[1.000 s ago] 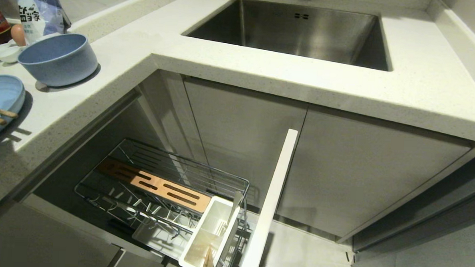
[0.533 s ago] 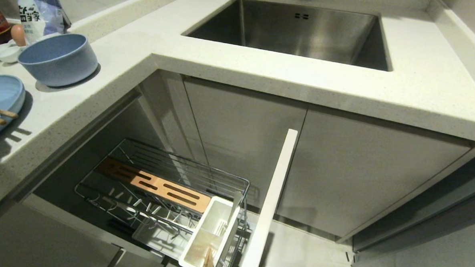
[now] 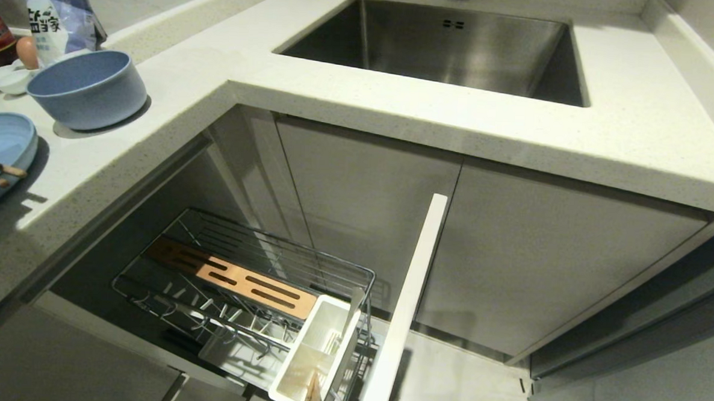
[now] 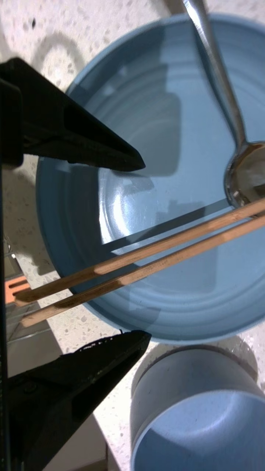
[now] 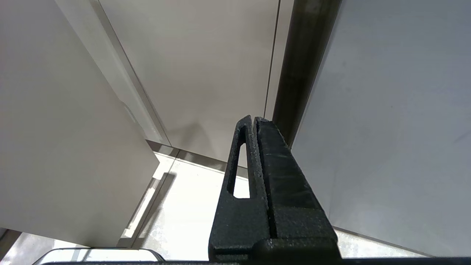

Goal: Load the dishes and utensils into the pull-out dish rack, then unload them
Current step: Pick up the chopsticks and place it in the cupboard

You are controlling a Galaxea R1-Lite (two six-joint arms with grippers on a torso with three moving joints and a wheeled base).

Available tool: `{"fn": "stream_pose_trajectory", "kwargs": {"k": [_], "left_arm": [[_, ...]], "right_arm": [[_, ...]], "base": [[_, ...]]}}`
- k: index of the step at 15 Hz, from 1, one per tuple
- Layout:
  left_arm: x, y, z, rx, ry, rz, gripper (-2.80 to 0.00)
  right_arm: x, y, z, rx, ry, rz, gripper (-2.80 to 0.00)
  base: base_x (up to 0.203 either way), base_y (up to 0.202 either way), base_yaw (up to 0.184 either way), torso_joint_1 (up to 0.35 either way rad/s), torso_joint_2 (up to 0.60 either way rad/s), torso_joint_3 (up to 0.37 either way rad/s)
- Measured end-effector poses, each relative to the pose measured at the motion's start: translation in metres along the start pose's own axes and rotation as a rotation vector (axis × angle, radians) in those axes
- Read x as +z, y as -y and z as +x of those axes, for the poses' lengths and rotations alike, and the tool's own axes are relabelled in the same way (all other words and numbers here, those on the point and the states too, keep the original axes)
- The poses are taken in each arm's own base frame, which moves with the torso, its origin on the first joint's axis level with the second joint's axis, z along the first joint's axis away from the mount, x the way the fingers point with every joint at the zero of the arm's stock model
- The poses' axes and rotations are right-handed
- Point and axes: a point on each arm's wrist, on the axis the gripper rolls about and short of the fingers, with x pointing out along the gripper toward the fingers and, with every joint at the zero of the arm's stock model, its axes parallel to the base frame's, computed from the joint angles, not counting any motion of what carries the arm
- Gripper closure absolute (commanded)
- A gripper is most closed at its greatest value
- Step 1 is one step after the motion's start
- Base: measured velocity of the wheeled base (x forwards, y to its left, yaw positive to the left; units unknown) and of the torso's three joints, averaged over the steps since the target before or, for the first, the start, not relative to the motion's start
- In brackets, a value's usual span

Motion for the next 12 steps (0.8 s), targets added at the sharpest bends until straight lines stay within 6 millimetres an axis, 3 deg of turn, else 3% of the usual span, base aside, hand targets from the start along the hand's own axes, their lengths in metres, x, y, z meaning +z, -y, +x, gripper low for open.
{"fn": "stream_pose_trajectory", "kwargs": {"k": [12], "left_arm": [[-0.002, 0.01, 0.037, 0.06, -0.018, -0.043, -2.8]], "right_arm": [[0.0, 0.0, 0.0, 0.0, 0.0, 0.0, 0.0]], "base": [[0.0, 0.0, 0.0, 0.0, 0.0, 0.0]]}}
